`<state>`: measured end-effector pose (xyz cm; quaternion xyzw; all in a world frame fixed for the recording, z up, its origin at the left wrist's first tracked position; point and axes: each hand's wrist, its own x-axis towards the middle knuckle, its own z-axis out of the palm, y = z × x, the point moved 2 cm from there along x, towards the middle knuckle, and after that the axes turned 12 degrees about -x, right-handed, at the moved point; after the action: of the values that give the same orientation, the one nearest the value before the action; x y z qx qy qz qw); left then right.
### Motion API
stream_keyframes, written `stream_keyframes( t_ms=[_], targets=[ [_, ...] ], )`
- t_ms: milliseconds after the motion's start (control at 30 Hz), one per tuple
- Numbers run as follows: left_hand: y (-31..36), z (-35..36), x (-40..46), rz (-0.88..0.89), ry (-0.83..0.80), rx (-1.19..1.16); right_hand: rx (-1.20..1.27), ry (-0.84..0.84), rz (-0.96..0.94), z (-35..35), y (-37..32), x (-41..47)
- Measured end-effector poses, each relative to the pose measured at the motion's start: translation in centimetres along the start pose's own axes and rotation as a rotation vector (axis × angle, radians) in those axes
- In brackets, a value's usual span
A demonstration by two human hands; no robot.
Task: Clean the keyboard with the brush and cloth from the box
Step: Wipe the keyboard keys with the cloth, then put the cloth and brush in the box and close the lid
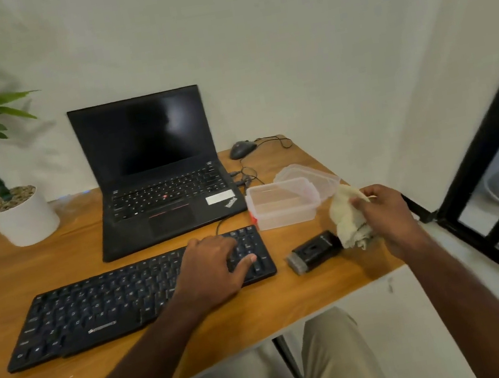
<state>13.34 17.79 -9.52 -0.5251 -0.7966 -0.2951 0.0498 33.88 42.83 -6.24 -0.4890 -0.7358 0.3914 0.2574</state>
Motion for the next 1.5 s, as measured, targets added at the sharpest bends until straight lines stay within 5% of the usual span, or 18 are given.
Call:
stream_keyframes(
  t_ms=[100,333,500,767,967,1500],
  targets=[
    [1.0,1.3,1.5,0.02,-0.019,-0.012,-0.002,-0.069,0.082,-0.3,1.3,0.9],
    [2.9,1.8,2.2,0.051,-0.023,-0.031,-0.765,0.005,-0.074,0.5,2.1,0.0],
    [-0.7,-1.4,-0.8,-0.066,0.128,-0.037,-0.664,0.15,-0.322,2.8,-1.0,-2.9],
    [-11.7,-11.3,-9.9,-0.738,0.333,0.258,-0.846,-0.28,-0.604,10.5,-5.7,-8.1],
    [-15.0,-14.4,-14.7,-1.165,0.314,0.11,-1.03,-0.417,-0.622,12.8,-5.8,-8.6],
    [-15.4,-12.8,-12.4,-1.014,0.4,-0.328,-0.777,-0.367,-0.599,13.0,-7.3,-5.0]
  ],
)
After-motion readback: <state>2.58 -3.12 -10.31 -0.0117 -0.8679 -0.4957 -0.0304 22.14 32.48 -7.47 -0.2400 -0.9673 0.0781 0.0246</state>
